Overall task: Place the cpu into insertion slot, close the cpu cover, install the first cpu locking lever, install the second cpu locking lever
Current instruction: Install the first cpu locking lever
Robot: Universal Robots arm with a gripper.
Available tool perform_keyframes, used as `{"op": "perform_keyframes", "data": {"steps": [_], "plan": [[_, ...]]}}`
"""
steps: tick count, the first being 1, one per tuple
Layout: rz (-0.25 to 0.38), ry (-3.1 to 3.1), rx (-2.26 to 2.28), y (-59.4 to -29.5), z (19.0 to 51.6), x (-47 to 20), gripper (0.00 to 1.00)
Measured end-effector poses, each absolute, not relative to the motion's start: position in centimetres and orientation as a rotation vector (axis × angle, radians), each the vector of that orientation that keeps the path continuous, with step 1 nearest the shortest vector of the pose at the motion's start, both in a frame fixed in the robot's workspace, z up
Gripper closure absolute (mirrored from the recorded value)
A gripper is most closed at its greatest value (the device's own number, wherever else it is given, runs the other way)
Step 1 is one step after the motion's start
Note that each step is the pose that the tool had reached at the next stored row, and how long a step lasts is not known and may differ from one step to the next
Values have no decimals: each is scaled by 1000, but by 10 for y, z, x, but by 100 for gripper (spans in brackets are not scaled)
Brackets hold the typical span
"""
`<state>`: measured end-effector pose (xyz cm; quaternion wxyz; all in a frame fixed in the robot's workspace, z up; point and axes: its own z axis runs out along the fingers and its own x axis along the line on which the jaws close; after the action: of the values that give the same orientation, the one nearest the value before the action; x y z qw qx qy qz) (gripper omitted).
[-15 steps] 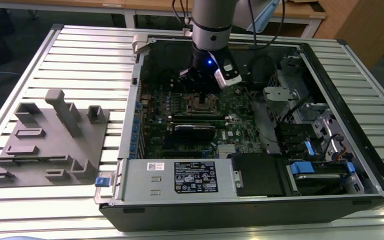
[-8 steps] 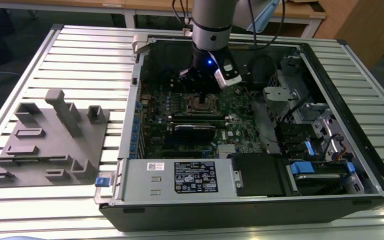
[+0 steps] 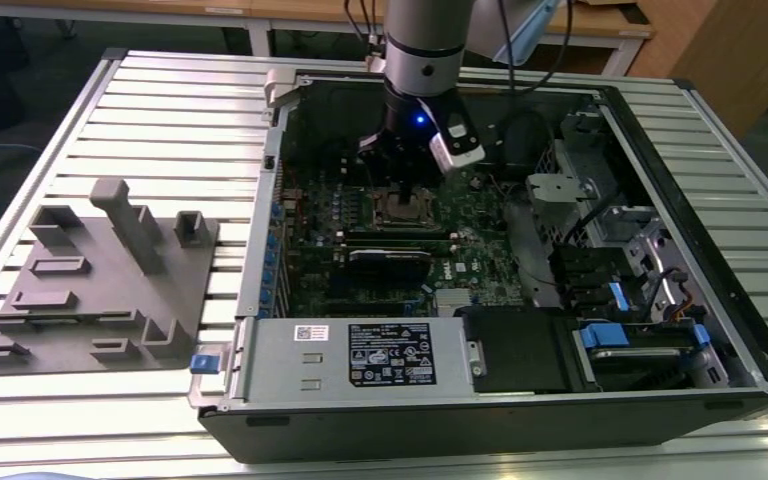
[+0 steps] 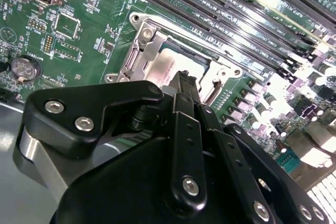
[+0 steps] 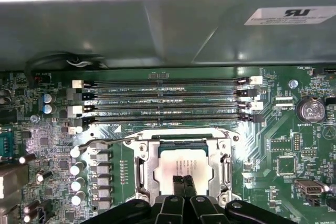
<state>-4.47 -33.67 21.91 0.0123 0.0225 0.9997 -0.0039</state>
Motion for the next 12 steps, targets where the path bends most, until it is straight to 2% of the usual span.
{"op": "perform_keyframes", "data": {"steps": [12], "plan": [[-12, 3116, 70, -337, 239, -45, 90]]}}
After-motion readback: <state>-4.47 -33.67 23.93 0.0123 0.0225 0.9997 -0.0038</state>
